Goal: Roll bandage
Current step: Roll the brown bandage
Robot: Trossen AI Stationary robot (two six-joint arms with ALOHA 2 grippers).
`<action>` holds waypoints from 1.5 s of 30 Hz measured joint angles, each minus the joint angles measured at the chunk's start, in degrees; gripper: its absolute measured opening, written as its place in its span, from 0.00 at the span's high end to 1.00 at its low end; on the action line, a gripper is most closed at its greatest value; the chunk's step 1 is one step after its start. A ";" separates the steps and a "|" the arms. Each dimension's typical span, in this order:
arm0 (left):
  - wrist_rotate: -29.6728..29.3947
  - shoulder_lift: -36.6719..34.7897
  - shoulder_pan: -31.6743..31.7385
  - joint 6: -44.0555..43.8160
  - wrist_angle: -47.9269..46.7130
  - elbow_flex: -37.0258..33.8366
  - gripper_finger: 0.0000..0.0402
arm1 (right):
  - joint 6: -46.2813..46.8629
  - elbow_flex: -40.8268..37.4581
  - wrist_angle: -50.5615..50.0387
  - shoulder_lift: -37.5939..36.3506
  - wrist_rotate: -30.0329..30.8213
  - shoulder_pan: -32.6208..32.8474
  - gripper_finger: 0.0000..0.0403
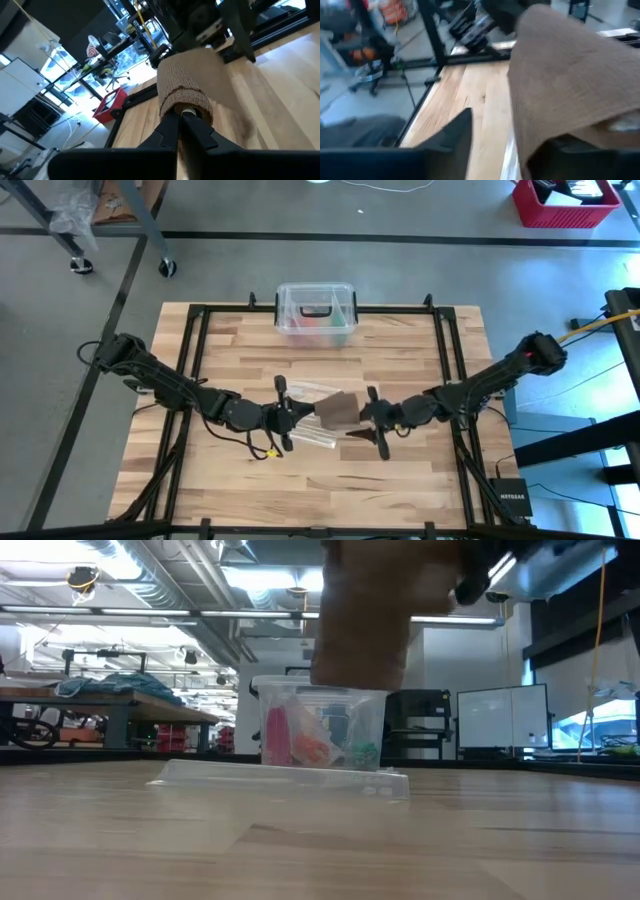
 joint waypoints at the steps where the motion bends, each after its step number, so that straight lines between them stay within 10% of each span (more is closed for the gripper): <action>1: 0.00 0.00 0.01 0.25 0.14 0.00 1.00 | -0.53 1.43 -2.01 -0.08 0.61 0.73 0.74; 5: 0.19 0.00 0.28 0.05 1.51 0.00 1.00 | -7.84 8.78 -9.33 -0.11 4.70 3.25 0.96; 18: 11.62 0.00 -0.38 8.18 3.87 0.00 1.00 | -21.93 32.46 -27.45 -0.22 25.27 1.30 0.98; 36: 23.24 -8.32 -1.90 4.98 18.84 0.04 1.00 | -1.37 33.06 -63.77 -0.04 24.49 -6.60 0.45; 45: 24.33 -7.93 1.95 1.27 16.75 0.02 1.00 | 7.88 44.34 -76.46 -3.93 15.23 -2.29 0.38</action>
